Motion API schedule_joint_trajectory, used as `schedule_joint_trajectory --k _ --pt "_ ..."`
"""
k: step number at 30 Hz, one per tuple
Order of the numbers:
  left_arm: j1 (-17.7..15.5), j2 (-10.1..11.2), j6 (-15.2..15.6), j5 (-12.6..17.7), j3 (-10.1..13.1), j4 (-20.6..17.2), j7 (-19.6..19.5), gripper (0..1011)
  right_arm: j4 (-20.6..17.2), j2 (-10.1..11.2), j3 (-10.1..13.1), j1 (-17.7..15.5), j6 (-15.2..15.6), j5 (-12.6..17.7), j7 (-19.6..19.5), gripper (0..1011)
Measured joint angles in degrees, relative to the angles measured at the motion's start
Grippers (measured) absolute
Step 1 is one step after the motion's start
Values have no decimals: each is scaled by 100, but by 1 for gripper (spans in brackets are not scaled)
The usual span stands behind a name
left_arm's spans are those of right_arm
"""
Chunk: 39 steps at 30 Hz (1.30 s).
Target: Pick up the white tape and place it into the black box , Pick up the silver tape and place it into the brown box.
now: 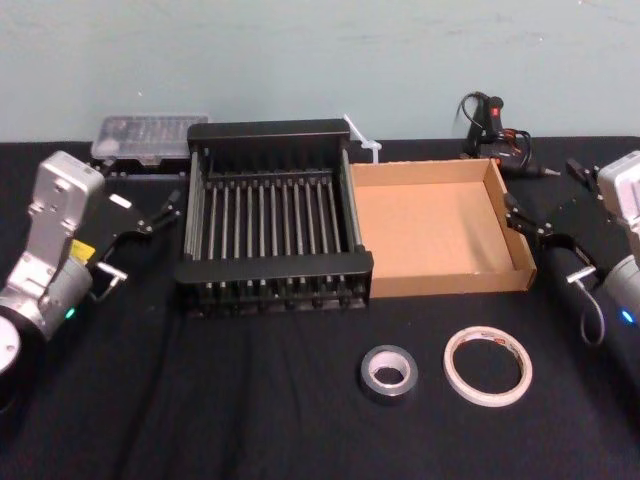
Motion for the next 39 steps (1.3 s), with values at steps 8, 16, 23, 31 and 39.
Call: schedule_joint_trajectory --k 8,16,23,31,39 --pt "0 0 0 0 0 0 0 1002 -498 199 312 -366 266 291 232 1002" --pt "0 0 0 0 1 0 0 1001 -1208 497 756 -912 778 818 463 1002" --pt "0 0 0 0 1 0 0 1001 -1796 819 1098 -1495 1237 1119 672 1002" --pt "0 0 0 0 0 0 0 1001 -2107 965 1309 -1911 1566 1364 939 1002" --pt "0 0 0 0 0 0 0 1001 -2118 983 1309 -2065 1864 1401 1184 1002"
